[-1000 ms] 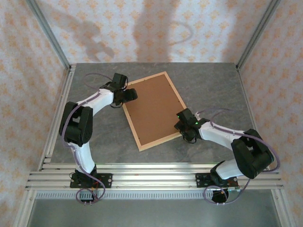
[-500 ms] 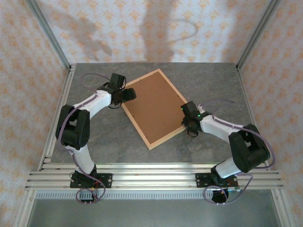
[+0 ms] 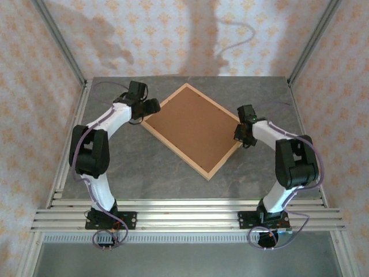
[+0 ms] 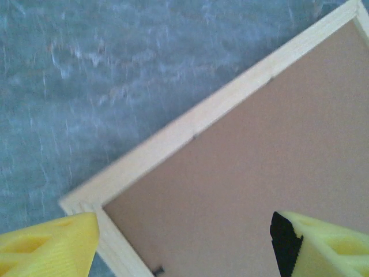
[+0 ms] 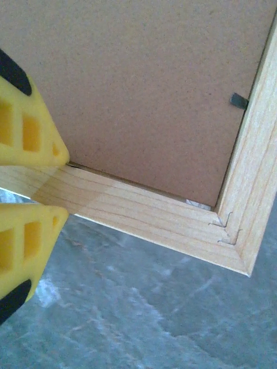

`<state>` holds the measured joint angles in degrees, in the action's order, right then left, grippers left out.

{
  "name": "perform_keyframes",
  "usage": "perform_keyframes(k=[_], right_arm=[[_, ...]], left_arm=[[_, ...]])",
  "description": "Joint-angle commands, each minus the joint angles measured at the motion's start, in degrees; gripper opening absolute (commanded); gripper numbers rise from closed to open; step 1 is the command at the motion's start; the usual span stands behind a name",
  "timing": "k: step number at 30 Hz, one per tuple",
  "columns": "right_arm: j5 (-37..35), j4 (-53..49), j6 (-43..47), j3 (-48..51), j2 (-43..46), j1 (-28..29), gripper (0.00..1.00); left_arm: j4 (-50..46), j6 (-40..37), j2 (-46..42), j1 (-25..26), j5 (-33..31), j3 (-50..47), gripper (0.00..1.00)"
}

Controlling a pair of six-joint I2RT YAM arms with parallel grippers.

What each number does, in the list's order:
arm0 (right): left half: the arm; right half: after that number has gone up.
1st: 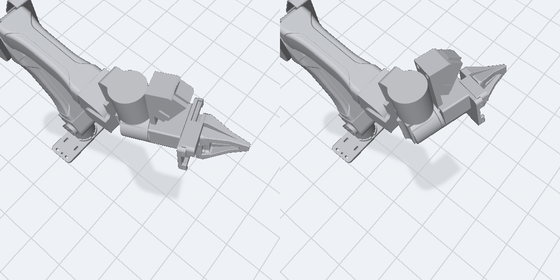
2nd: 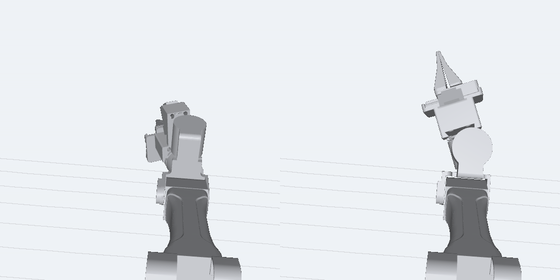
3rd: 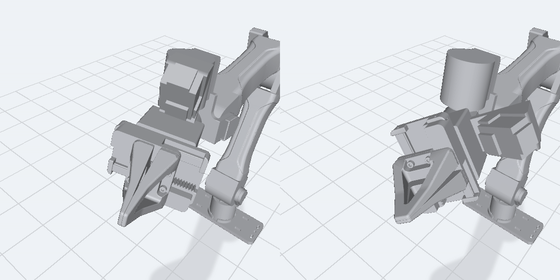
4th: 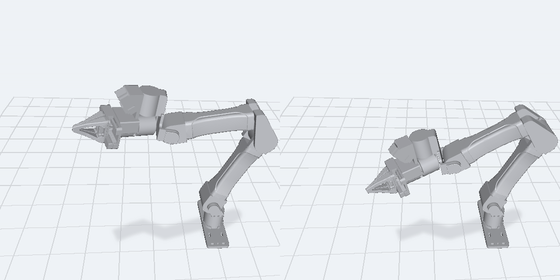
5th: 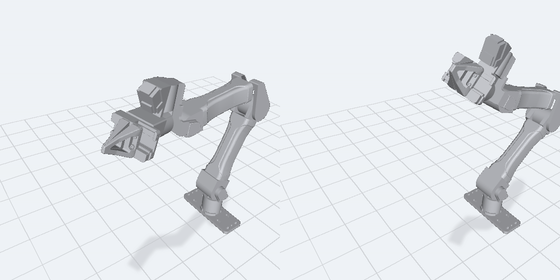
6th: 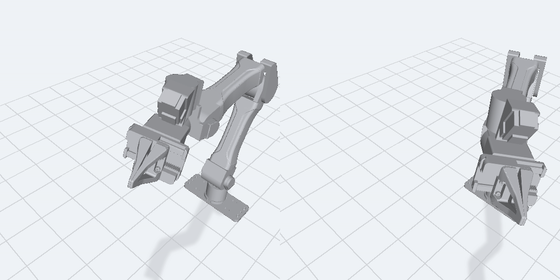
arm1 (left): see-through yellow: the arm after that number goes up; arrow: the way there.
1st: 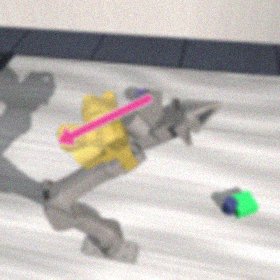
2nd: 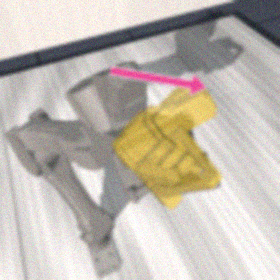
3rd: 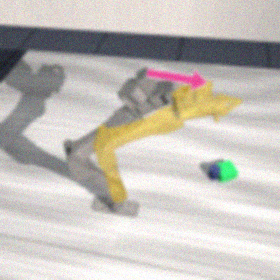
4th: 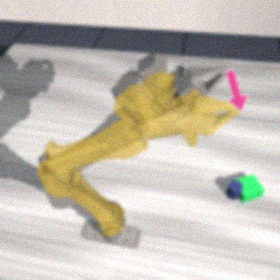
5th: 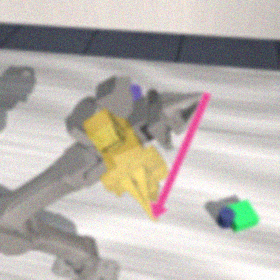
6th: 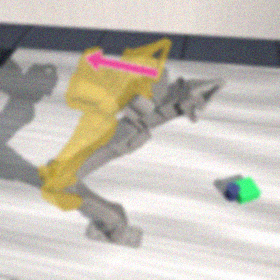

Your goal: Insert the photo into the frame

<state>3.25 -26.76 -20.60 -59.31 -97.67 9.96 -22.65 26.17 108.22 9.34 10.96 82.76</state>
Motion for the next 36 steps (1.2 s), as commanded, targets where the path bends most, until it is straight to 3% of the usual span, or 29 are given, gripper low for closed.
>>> perform_keyframes(k=[1, 5, 8, 15, 23, 30, 36], right_arm=[[1.1, -1.7, 4.5, -2.1, -4.1, -1.5, 0.26], [4.3, -1.7, 1.9, -4.3, -5.0, -1.6, 0.47], [6.7, -1.7, -1.4, -4.2, -5.0, -1.6, 0.52], [11.3, 2.2, -5.5, -1.4, -4.7, -1.5, 0.53], [13.6, 2.7, -2.4, -3.5, -7.2, -1.6, 0.52], [12.6, 0.1, 1.7, -7.8, -9.7, -1.5, 0.52], [14.4, -1.7, 5.1, -12.2, -12.6, -1.5, 0.52]], left_arm=[[-4.0, -6.2, 4.9, -0.2, -4.5, 6.0, 0.8], [-6.0, -9.4, 10.9, -0.9, -5.1, 12.9, 0.8], [-6.9, -10.2, 14.9, -1.2, -5.0, 16.4, 0.8], [-7.5, -10.7, 18.9, -1.4, -0.7, 17.5, 0.8], [-7.8, -10.5, 17.3, -1.4, 0.8, 12.7, 0.79], [-4.7, -4.7, 9.0, -1.3, 6.1, 1.2, 0.79], [-1.4, 1.3, -2.7, -0.5, 8.7, -14.1, 0.79]])
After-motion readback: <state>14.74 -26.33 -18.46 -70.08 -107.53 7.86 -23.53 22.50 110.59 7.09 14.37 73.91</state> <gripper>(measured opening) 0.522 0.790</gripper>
